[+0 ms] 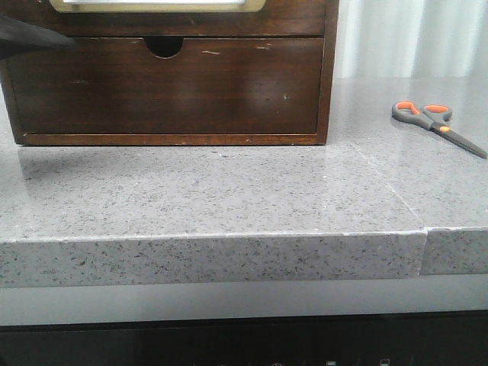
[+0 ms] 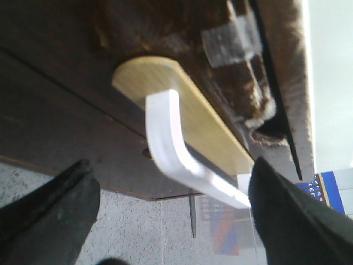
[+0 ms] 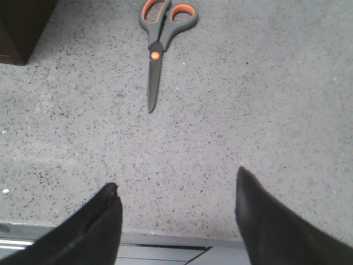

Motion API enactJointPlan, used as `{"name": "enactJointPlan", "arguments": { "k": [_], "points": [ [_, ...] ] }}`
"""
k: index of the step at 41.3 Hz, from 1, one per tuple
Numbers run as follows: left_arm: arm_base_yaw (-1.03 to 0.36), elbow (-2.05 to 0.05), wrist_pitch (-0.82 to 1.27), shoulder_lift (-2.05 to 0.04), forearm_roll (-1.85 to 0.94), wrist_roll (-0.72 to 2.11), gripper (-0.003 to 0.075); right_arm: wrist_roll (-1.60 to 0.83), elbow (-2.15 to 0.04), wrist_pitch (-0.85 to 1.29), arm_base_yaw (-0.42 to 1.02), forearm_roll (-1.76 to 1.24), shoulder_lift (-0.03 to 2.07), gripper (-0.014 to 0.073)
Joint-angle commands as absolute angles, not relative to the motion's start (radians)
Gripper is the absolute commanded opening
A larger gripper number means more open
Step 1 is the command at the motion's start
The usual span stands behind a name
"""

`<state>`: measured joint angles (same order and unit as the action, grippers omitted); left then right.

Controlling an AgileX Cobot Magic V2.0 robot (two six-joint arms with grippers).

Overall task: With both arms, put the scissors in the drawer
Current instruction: 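Pull the drawer open toward the robot with the left gripper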

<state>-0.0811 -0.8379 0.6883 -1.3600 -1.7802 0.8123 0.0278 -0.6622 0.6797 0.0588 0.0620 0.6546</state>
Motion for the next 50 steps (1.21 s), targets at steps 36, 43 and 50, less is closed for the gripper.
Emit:
{"name": "enactJointPlan", "arguments": {
  "k": [36, 43, 50],
  "points": [
    [-0.087, -0.831, 0.862, -1.323, -1.859, 0.87, 0.0136, 0.017, -0.695, 0.623, 0.05, 0.078, 0.66, 0.0475],
    [-0.089, -0.697, 0.939, -1.223, -1.859, 0.888, 0.0136, 0.017, -0.695, 0.623, 0.05, 0.078, 0.66, 0.0475],
    [-0.089, -0.575, 0.976, -1.108, -1.859, 0.914, 0.0136, 0.017, -0.695, 0.623, 0.05, 0.078, 0.66, 0.0475]
  ]
}}
